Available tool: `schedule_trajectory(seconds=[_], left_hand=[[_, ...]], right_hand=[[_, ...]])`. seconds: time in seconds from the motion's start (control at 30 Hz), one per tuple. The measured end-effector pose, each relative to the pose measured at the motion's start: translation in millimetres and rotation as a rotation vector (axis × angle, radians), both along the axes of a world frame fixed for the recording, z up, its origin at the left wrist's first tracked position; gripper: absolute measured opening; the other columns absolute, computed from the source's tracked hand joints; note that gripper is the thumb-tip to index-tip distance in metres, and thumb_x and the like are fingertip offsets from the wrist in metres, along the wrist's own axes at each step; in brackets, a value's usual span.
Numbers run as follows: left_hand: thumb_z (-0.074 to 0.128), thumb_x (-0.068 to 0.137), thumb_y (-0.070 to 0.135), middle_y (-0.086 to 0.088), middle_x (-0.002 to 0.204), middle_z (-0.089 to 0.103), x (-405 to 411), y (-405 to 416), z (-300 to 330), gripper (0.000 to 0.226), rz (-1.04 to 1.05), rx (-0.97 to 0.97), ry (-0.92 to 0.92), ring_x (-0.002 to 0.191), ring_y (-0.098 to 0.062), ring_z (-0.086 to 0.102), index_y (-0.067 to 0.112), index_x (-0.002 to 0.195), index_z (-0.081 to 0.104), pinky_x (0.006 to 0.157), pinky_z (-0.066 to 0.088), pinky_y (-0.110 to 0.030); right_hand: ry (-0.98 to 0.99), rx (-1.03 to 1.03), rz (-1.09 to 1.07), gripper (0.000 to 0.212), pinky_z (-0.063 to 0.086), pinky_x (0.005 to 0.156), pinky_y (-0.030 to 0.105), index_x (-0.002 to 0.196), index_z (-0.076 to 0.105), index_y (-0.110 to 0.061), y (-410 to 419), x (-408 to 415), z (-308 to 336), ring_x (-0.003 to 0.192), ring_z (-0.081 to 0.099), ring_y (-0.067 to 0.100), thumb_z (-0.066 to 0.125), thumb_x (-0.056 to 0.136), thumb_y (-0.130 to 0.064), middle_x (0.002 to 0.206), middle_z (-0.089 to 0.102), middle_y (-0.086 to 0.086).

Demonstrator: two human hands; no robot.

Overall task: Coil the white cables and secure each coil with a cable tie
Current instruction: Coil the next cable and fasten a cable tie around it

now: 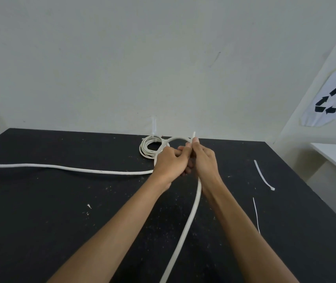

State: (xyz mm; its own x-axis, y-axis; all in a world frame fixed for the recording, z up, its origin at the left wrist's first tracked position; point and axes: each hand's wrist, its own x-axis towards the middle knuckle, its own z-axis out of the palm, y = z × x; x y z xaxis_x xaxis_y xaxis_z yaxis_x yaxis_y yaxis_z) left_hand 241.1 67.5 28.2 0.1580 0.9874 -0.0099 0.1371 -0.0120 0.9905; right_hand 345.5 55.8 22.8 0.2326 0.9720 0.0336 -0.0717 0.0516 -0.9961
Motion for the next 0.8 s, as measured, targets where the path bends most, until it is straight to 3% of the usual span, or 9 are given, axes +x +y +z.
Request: schedule_trajectory(seconds=[0.2, 0.27, 0.33, 0.4, 0.5, 0.57, 0.63, 0.7, 0.8], left_hand=[[0.059, 0.106, 0.051, -0.009, 0.068, 0.077, -10, -8, -6, 0.060, -0.048, 0.064, 0.044, 0.063, -0.019, 0.074, 0.004, 0.078, 0.082, 0.064, 0.059, -0.023], [0.061, 0.105, 0.050, -0.002, 0.067, 0.077, -15, -9, -10, 0.052, -0.024, 0.208, 0.128, 0.062, -0.010, 0.071, 0.010, 0.082, 0.084, 0.064, 0.055, -0.018], [0.066, 0.105, 0.042, 0.009, 0.068, 0.073, -22, -8, -19, 0.036, 0.044, 0.435, 0.230, 0.067, -0.003, 0.068, 0.015, 0.089, 0.085, 0.064, 0.049, -0.015], [0.068, 0.103, 0.032, 0.015, 0.082, 0.070, -32, -6, -31, 0.020, 0.153, 0.649, 0.323, 0.079, -0.002, 0.067, 0.018, 0.097, 0.082, 0.077, 0.054, -0.023], [0.070, 0.100, 0.030, 0.010, 0.095, 0.065, -45, -7, -45, 0.014, 0.283, 0.803, 0.441, 0.085, -0.006, 0.063, 0.020, 0.095, 0.078, 0.087, 0.051, -0.034], [0.067, 0.102, 0.035, 0.007, 0.082, 0.069, -48, -12, -42, 0.027, 0.184, 0.675, 0.431, 0.076, -0.011, 0.065, 0.018, 0.085, 0.078, 0.076, 0.053, -0.032], [0.058, 0.107, 0.043, 0.001, 0.074, 0.076, -45, -19, -34, 0.043, -0.123, 0.342, 0.404, 0.071, -0.017, 0.073, 0.016, 0.081, 0.080, 0.076, 0.058, -0.035], [0.050, 0.111, 0.045, -0.007, 0.087, 0.082, -37, -28, -26, 0.053, -0.422, 0.020, 0.284, 0.081, -0.023, 0.079, 0.008, 0.090, 0.081, 0.083, 0.058, -0.032], [0.040, 0.113, 0.049, -0.018, 0.091, 0.080, -29, -38, -17, 0.058, -0.609, -0.260, -0.007, 0.084, -0.028, 0.078, 0.005, 0.100, 0.076, 0.081, 0.058, -0.036]], right_hand=[[0.124, -0.056, 0.093, 0.049, 0.048, 0.046, 0.037, 0.095, 0.067, -0.001, 2, 8, -1, 0.051, 0.047, 0.028, 0.055, 0.110, -0.047, 0.074, 0.051, 0.019], [0.084, -0.033, 0.070, 0.045, 0.053, 0.055, 0.040, 0.092, 0.067, -0.006, 3, 12, -2, 0.060, 0.056, 0.028, 0.053, 0.111, -0.044, 0.078, 0.059, 0.017], [0.090, -0.023, 0.025, 0.042, 0.057, 0.074, 0.039, 0.090, 0.069, -0.008, 6, 18, -3, 0.072, 0.065, 0.023, 0.052, 0.112, -0.040, 0.077, 0.067, 0.009], [0.153, -0.024, -0.018, 0.041, 0.057, 0.086, 0.040, 0.091, 0.070, -0.007, 8, 25, -4, 0.078, 0.067, 0.024, 0.054, 0.112, -0.039, 0.077, 0.068, 0.008], [0.293, -0.015, -0.082, 0.039, 0.062, 0.086, 0.040, 0.093, 0.068, -0.003, 10, 33, -3, 0.075, 0.069, 0.024, 0.056, 0.111, -0.036, 0.074, 0.067, 0.009], [0.397, 0.007, -0.113, 0.038, 0.064, 0.080, 0.040, 0.091, 0.065, -0.002, 13, 36, 1, 0.068, 0.068, 0.024, 0.055, 0.112, -0.033, 0.072, 0.064, 0.008], [0.469, 0.033, -0.143, 0.038, 0.064, 0.074, 0.039, 0.090, 0.063, -0.002, 18, 36, 5, 0.064, 0.067, 0.025, 0.054, 0.113, -0.032, 0.071, 0.063, 0.008], [0.508, 0.053, -0.163, 0.038, 0.065, 0.073, 0.040, 0.091, 0.062, -0.002, 23, 33, 10, 0.063, 0.069, 0.025, 0.054, 0.113, -0.032, 0.070, 0.063, 0.008], [0.565, 0.092, -0.211, 0.037, 0.065, 0.071, 0.040, 0.092, 0.061, -0.002, 28, 27, 17, 0.060, 0.067, 0.023, 0.053, 0.114, -0.031, 0.069, 0.061, 0.008]])
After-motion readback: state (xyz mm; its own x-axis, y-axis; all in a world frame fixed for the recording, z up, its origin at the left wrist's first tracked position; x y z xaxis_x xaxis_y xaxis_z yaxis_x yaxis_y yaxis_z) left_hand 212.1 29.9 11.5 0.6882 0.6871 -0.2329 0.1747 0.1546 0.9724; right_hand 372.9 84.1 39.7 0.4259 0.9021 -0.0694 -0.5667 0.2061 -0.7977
